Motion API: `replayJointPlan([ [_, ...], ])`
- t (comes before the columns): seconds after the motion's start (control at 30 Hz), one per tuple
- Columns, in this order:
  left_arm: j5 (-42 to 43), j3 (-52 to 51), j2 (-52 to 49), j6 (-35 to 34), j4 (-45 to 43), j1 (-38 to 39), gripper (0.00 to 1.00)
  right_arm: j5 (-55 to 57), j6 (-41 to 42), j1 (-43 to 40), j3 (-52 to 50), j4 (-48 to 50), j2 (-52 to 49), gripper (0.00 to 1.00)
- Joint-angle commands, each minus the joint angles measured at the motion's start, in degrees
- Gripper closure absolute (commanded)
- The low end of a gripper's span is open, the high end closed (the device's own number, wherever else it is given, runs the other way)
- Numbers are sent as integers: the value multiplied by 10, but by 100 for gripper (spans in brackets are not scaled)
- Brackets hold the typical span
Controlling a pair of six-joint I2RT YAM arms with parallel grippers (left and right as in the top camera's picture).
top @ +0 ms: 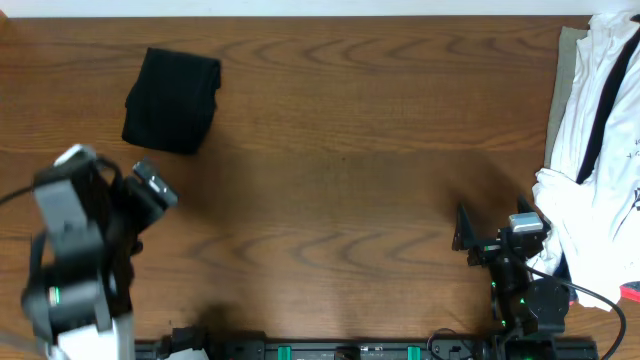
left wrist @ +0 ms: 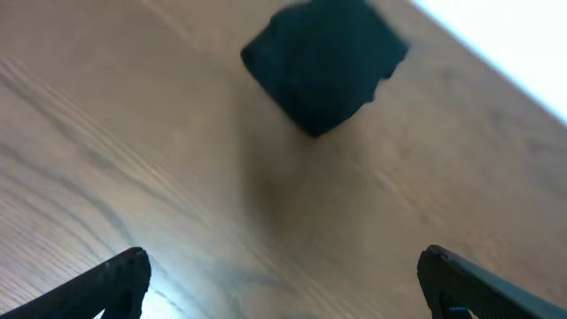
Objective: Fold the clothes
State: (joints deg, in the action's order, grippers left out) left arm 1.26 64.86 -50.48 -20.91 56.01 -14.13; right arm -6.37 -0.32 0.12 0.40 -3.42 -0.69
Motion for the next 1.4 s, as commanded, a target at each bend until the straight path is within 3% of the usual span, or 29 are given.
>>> replayJointPlan([
  [0.0, -7, -19, 68, 7, 1, 6, 2, 2, -6, -7, -1, -2, 4, 1],
  [0.37, -7, -91, 209, 7, 1, 123, 2, 2, -6, -7, -1, -2, 4, 1],
  [0.93, -17, -303, 360, 7, 24, 125, 2, 2, -6, -7, -1, -2, 4, 1],
  [1.17, -15, -374, 413, -8, -95, 125, 2, 2, -6, -7, -1, -2, 4, 1],
  [1.37, 3, -447, 457, -8, -281, 125, 2, 2, -6, -7, -1, -2, 4, 1],
])
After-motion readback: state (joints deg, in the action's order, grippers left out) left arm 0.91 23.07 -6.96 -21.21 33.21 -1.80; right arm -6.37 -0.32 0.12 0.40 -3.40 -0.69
